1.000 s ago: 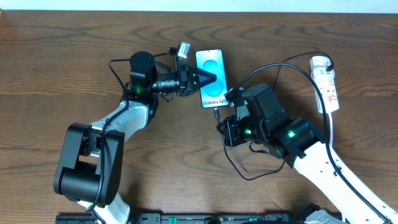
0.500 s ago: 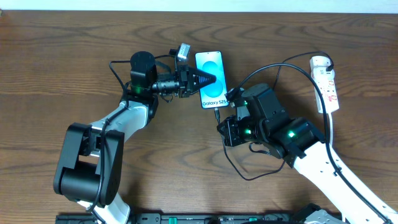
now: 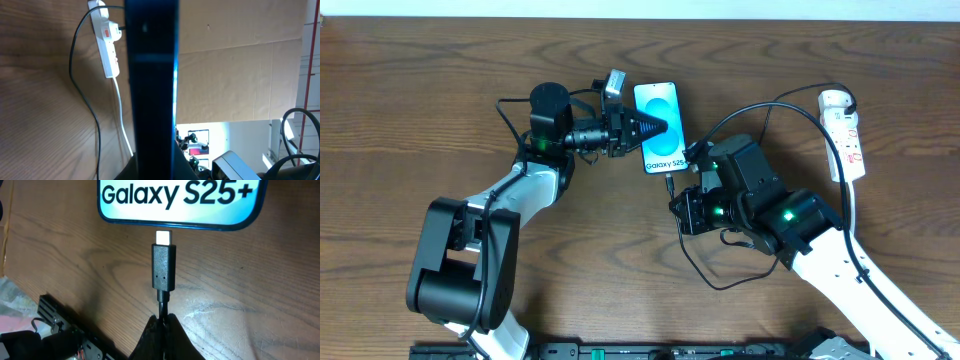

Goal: Plug charger to phone and switch on socket

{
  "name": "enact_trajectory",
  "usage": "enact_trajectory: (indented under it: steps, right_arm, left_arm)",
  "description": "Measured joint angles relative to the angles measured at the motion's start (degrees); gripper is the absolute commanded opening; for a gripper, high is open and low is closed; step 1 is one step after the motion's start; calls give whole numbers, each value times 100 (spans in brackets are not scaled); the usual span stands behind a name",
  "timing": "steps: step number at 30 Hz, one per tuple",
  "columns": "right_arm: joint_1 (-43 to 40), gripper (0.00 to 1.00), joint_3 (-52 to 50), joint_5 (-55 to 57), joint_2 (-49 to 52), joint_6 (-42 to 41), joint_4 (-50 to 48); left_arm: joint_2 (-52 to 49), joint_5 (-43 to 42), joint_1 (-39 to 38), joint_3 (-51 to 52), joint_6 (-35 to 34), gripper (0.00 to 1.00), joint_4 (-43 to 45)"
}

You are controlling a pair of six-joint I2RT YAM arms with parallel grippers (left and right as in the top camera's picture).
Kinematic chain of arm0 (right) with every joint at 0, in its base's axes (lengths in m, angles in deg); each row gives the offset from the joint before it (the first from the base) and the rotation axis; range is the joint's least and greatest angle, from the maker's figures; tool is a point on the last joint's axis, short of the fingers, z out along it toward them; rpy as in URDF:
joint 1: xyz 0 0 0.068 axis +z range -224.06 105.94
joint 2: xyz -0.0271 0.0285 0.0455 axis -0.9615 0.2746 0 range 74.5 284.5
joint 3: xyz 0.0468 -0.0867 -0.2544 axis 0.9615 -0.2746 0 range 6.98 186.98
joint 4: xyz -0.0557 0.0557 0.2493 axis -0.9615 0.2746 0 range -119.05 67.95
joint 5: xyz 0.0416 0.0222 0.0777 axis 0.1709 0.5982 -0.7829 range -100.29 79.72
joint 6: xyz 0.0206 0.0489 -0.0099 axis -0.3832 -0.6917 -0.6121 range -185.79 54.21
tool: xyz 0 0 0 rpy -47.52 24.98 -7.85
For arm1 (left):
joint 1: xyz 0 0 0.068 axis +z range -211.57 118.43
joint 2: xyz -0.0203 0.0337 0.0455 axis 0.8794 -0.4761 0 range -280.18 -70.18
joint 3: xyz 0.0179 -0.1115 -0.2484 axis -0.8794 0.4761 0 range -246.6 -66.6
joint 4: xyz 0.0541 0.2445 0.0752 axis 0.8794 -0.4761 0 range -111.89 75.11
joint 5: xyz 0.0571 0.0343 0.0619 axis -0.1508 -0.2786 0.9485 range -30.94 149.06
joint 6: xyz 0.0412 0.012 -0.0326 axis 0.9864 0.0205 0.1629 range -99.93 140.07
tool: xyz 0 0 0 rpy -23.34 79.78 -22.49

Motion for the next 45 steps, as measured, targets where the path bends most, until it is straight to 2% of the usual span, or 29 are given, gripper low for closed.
enact_trajectory:
  steps: [45]
  right_arm:
    - [15, 1, 0, 328, 0, -2, -409]
  left_arm:
    - [0, -74, 20, 0, 4, 7, 2]
